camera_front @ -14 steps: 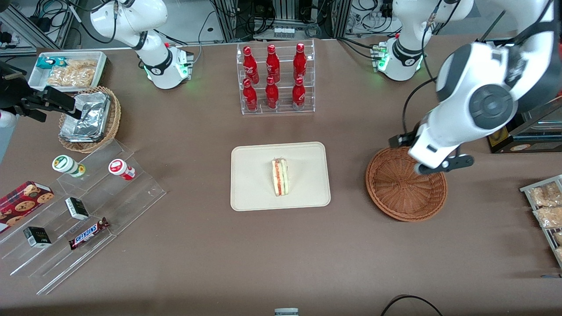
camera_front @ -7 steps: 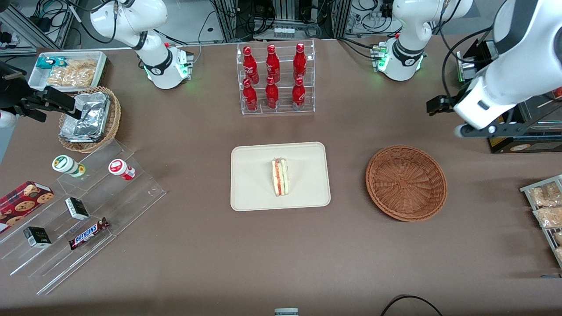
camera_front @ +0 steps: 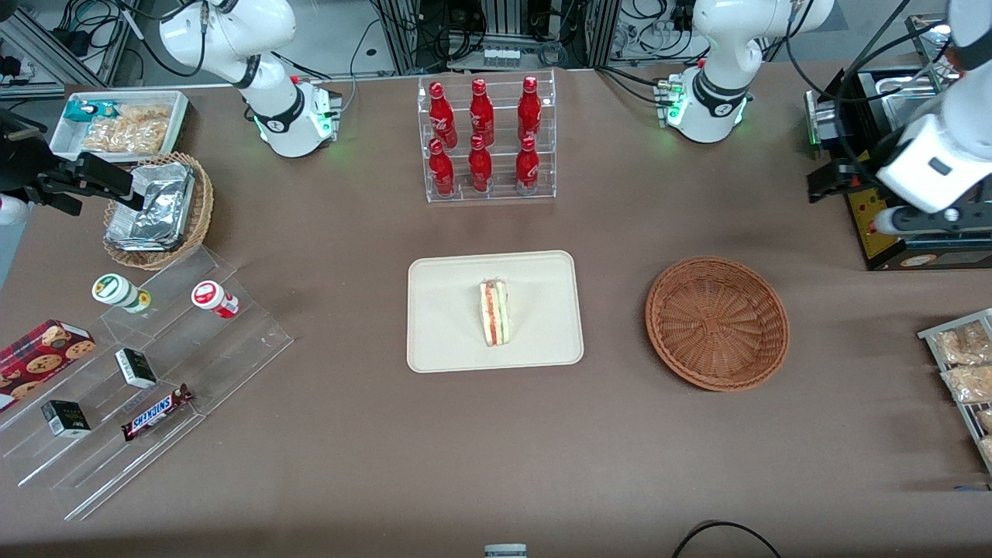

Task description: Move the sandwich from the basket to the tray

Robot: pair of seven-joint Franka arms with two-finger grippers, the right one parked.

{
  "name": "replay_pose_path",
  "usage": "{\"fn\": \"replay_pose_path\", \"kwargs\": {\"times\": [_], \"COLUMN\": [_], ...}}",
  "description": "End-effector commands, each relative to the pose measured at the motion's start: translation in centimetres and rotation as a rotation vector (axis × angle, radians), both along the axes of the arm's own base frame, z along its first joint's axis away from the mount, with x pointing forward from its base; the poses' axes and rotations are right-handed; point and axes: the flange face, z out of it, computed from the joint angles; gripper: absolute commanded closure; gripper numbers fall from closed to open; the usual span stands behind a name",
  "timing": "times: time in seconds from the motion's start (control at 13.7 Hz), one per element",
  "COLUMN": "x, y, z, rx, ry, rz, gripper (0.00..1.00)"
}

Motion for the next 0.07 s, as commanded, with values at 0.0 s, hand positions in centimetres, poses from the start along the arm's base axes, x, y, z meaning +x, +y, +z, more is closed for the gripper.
{"fn": "replay_pose_path", "kwargs": {"times": [0.0], "x": [-0.29], "y": [0.13], "z": [0.73], "rx": [0.007], "ry": [-0.020], "rz": [-0.022], "gripper": [0.00]}}
